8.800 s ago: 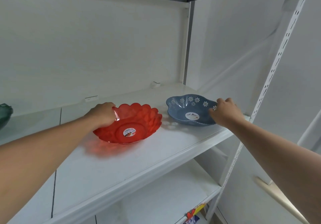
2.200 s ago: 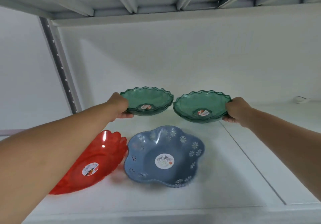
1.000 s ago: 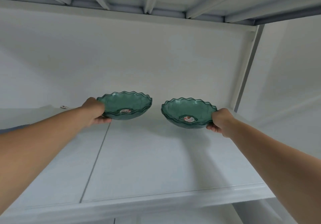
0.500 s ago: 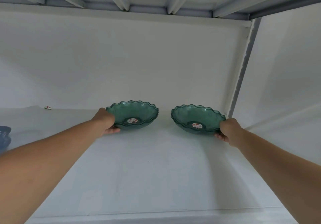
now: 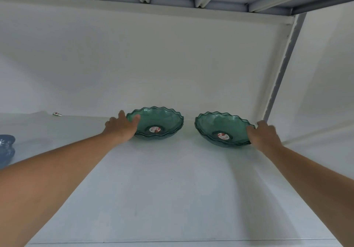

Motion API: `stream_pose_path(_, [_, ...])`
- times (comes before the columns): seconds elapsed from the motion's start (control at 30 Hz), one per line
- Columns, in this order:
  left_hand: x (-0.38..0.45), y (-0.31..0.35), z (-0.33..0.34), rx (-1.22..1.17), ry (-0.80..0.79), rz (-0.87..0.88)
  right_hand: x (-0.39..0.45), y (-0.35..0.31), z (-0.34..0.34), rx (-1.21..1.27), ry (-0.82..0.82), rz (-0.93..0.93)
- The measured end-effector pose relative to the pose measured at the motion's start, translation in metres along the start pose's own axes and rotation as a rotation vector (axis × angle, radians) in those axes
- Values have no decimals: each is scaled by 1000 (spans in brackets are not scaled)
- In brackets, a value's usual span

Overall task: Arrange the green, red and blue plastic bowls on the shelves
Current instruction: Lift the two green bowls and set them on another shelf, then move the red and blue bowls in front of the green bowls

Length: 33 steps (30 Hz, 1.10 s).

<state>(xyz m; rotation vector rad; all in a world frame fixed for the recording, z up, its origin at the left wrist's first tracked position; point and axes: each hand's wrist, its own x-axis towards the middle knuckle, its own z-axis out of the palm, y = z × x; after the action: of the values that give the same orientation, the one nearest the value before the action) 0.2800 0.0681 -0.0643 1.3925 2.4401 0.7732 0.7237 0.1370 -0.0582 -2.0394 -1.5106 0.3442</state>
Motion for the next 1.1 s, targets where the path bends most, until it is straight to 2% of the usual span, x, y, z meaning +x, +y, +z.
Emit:
stream_pose_path(0.13, [-7, -1, -26, 200, 93, 306, -25, -19, -16, -312, 31, -300])
stream_pose_path(0.2, [-11, 4, -32, 239, 96, 399, -41, -35, -19, -350, -10, -357])
stream_pose_path(0.37, [-26, 13, -29, 186, 44, 490, -84, -67, -9, -346, -50, -413])
stream_pose_path(0.6, [-38, -5, -38, 181, 9, 507, -123, -80, 8, -331, 4, -477])
stream_pose_path(0.77, [-63, -29, -50, 169, 15, 497, -143, -87, 17, -247, -43, -530])
stream_pose_path(1.1, [-157, -65, -77, 262, 33, 320, -190, -104, 47, -132, -153, -715])
